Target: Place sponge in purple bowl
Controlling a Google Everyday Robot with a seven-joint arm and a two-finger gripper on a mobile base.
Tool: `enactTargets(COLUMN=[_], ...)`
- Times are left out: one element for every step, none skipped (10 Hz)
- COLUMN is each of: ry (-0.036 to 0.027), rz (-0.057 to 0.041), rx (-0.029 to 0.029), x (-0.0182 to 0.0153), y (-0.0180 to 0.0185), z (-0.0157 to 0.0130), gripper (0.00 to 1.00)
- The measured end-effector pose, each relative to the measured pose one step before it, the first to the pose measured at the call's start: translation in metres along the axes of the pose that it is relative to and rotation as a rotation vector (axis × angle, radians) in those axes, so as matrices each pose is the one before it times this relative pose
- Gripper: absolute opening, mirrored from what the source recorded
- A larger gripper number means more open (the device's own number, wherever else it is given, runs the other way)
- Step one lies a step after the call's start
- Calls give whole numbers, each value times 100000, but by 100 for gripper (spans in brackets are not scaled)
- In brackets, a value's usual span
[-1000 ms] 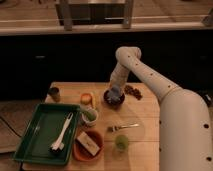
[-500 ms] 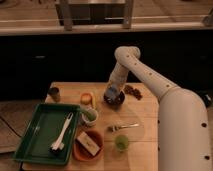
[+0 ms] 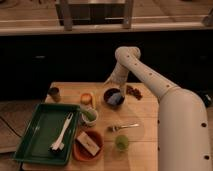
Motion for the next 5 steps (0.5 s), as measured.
enactTargets(ry=[-127,-64,-69,-135,-91], rz=[-44,-90,19,51,19], rx=[-194,-94,-65,-85,0], x=[-2,-4,11,11,17], y=[20,-46,26,79,66], z=[38,0,23,51,19], gripper=[80,80,80,80,80])
